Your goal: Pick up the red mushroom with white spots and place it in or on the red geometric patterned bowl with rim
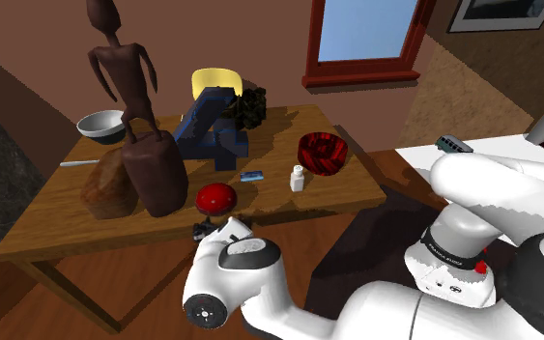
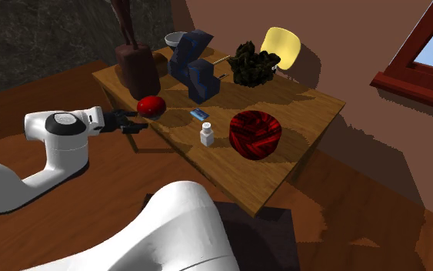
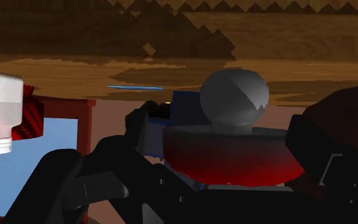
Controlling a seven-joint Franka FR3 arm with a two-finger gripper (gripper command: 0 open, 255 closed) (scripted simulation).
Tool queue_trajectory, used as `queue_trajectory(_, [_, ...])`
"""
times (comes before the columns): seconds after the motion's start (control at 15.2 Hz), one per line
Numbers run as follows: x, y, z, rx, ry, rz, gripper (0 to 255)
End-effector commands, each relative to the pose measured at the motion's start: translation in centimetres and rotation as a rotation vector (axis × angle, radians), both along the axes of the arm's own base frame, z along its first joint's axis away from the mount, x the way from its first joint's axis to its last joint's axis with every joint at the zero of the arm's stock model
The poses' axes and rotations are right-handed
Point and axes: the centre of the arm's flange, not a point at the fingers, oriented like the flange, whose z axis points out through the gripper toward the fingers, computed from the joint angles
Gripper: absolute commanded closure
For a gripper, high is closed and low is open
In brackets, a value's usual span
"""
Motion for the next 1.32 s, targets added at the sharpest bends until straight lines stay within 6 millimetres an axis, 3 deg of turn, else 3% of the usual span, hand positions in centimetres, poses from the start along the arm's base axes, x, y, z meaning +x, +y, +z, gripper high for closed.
queue_trajectory(0.0, [2.4,1.3,-1.7,-0.013,-0.051,-0.035,0])
queue_trajectory(0.53, [5.5,-1.0,-3.5,-0.015,-0.06,-0.042,0])
queue_trajectory(1.06, [5.5,-1.0,-3.5,-0.016,-0.06,-0.042,0])
queue_trajectory(1.12, [5.5,-1.0,-3.5,-0.016,-0.06,-0.042,255])
queue_trajectory(1.25, [5.6,-1.0,-3.6,-0.016,-0.06,-0.042,255])
